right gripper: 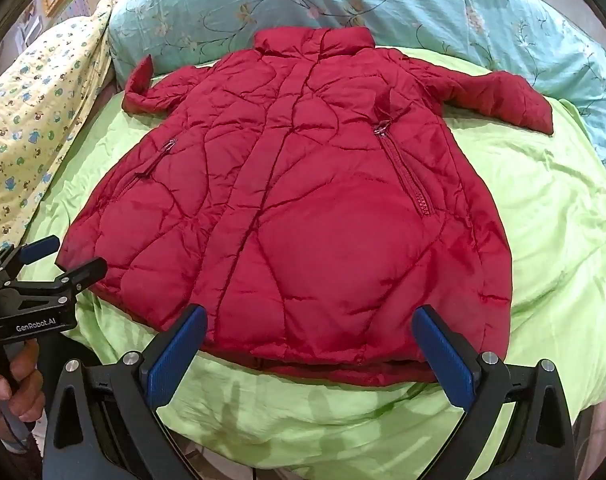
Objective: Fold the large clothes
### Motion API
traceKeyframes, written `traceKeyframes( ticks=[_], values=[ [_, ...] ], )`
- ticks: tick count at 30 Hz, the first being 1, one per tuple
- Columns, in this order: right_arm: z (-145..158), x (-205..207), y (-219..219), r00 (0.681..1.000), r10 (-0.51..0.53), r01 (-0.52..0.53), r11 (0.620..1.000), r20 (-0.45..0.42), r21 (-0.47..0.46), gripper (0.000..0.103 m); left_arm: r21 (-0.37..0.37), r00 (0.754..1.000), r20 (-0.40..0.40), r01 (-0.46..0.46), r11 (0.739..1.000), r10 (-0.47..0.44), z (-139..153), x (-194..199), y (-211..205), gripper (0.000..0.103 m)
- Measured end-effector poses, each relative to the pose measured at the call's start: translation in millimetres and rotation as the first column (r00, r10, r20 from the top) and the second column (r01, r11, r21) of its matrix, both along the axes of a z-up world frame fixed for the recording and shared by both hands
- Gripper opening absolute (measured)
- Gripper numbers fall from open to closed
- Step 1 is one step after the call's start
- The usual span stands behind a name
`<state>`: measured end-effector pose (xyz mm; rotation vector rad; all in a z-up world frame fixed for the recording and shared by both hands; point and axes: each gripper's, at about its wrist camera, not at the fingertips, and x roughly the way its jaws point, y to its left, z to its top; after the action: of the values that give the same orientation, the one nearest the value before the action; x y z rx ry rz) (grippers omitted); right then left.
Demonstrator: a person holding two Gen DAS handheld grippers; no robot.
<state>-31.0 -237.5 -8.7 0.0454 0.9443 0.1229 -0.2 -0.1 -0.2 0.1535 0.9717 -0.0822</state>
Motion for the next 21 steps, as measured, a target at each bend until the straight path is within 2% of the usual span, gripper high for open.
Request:
traceKeyframes(
  ticks=[21],
  values=[
    [-0.4, 2.3, 3.2, 1.000, 0.001, -0.001, 1.000, 0.000, -0.002, 0.103, 0.002, 1.000, -0.009, 0.002, 1.000, -0.002, -1.6, 0.1, -3.5, 0.103]
  ],
)
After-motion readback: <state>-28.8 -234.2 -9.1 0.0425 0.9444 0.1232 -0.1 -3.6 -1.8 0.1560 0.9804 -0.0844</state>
